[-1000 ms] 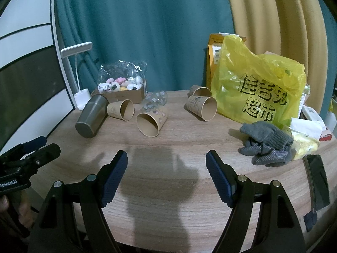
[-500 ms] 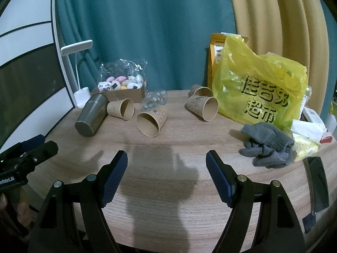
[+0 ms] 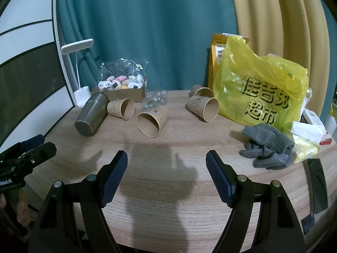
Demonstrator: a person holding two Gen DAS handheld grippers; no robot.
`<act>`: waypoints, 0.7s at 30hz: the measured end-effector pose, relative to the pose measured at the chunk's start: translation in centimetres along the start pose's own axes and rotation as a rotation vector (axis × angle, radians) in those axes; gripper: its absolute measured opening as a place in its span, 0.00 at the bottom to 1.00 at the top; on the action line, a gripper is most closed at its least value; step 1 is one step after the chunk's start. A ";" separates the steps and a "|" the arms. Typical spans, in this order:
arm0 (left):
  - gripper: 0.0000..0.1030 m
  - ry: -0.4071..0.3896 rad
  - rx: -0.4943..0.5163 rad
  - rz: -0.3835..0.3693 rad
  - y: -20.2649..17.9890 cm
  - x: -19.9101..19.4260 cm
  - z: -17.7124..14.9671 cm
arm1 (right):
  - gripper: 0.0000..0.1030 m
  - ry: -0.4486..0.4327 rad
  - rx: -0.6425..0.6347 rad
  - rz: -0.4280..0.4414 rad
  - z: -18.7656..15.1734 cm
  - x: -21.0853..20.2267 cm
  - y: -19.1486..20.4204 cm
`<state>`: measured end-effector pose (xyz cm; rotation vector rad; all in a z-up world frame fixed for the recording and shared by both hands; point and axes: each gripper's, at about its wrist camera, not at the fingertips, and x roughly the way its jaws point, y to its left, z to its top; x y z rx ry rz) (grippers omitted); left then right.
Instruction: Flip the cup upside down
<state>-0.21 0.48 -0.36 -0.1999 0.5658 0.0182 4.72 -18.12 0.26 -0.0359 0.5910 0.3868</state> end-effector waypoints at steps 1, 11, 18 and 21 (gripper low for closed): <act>0.92 0.002 0.000 -0.001 0.0 0.1 0.1 | 0.77 -0.002 0.001 0.000 0.0 0.0 0.0; 0.92 0.012 0.006 0.007 0.0 0.1 0.0 | 0.77 0.000 -0.001 -0.002 -0.1 0.1 0.0; 0.92 0.028 0.004 0.026 0.0 0.8 0.2 | 0.77 0.004 0.001 0.004 -0.3 0.1 -0.2; 0.92 0.036 0.003 0.030 0.0 1.0 0.3 | 0.77 0.004 0.000 0.000 -0.3 0.2 -0.1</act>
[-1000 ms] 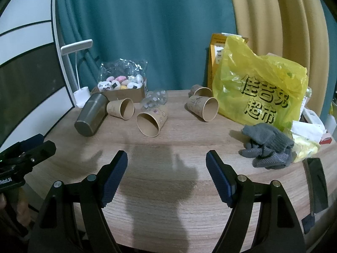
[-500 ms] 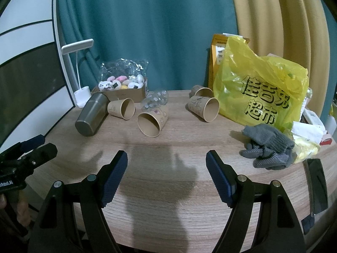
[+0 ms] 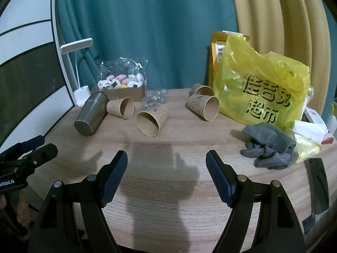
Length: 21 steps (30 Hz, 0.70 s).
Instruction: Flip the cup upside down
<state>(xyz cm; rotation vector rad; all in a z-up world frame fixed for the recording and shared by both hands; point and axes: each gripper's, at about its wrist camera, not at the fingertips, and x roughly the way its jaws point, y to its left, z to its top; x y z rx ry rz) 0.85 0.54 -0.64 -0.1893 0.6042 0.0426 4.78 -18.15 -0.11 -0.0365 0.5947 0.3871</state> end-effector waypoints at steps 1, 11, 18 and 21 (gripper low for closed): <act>0.92 0.004 0.001 0.000 0.0 0.2 0.0 | 0.77 0.001 0.002 0.001 -0.2 0.0 -0.2; 0.92 0.084 -0.007 -0.034 0.2 3.8 1.4 | 0.77 0.029 0.033 -0.005 0.0 2.1 -1.9; 0.92 0.176 0.038 -0.062 -0.7 9.1 4.0 | 0.77 0.064 0.078 -0.012 0.4 4.9 -4.4; 0.92 0.206 0.056 -0.075 -1.3 11.8 5.3 | 0.77 0.084 0.098 -0.020 0.4 6.6 -5.7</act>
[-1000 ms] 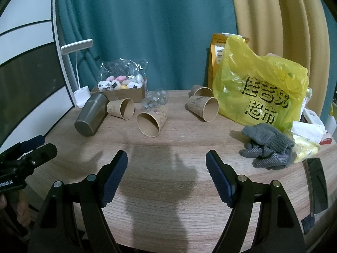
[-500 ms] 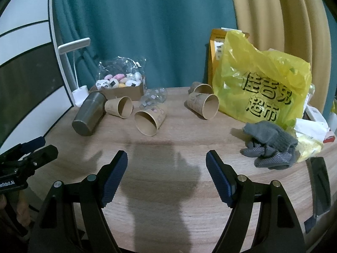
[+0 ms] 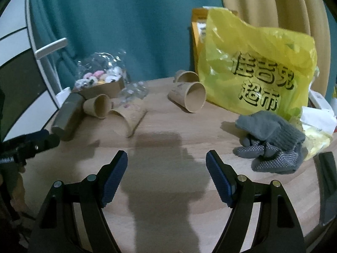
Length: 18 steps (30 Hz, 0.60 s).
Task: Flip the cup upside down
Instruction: 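Reach the left gripper to the patterned paper cup and close on it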
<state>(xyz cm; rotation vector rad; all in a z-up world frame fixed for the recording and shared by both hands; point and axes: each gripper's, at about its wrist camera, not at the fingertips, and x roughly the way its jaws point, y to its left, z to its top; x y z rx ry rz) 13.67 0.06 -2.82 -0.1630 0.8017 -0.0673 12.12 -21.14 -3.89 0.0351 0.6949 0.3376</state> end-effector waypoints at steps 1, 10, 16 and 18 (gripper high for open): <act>0.92 0.011 0.009 -0.002 -0.2 0.8 0.6 | 0.77 0.006 0.005 -0.001 0.1 0.5 -0.3; 0.92 0.095 0.052 -0.048 -1.3 8.8 7.4 | 0.77 0.035 0.049 -0.013 1.7 4.4 -3.4; 0.92 0.261 0.074 -0.066 -2.2 14.9 10.2 | 0.77 0.029 0.068 -0.014 2.8 5.7 -4.7; 0.92 0.307 0.092 -0.064 -2.3 16.3 10.5 | 0.77 0.026 0.077 -0.013 3.0 5.9 -5.1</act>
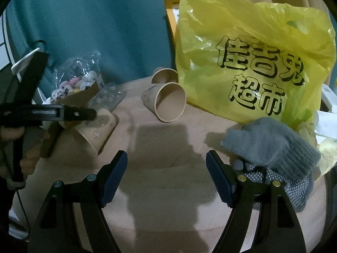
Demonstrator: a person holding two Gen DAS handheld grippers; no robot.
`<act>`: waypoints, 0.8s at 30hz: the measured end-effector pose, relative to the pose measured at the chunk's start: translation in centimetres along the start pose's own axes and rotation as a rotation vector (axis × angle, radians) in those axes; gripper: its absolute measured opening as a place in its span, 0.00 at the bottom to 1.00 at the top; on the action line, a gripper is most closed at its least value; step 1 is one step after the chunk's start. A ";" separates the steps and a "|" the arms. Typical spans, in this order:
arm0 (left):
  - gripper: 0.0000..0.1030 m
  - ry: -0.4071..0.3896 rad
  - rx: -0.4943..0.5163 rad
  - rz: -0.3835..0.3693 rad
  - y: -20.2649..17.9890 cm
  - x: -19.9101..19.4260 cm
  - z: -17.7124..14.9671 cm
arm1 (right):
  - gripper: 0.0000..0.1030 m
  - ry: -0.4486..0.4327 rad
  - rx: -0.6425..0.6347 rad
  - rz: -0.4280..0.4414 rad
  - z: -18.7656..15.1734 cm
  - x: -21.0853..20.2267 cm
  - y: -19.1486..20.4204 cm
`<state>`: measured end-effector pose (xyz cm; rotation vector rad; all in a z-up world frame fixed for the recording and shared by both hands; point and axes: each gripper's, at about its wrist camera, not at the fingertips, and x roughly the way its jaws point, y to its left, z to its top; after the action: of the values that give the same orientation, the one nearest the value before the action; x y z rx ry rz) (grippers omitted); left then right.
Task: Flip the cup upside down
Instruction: 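Reach the left gripper to the patterned paper cup and close on it, then lift the patterned cup with the left gripper and turn it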
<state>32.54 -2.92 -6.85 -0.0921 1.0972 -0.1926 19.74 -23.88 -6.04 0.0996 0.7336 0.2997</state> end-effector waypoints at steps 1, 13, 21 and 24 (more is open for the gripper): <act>0.92 0.023 0.010 0.003 0.0 0.6 0.2 | 0.77 0.000 0.004 0.001 0.0 0.1 -0.1; 0.59 0.091 0.040 -0.006 -0.5 1.1 -1.8 | 0.77 -0.003 0.012 0.012 0.0 0.4 -0.5; 0.59 0.054 0.004 -0.069 -2.4 -2.7 -5.1 | 0.77 -0.020 0.007 0.024 -1.0 -1.8 0.4; 0.59 0.041 -0.020 -0.083 -3.2 -4.1 -7.1 | 0.77 -0.021 0.003 0.030 -1.8 -2.9 0.9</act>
<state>24.05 -5.11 -5.90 -0.1523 1.1367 -0.2589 16.31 -23.90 -5.35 0.1163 0.7117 0.3263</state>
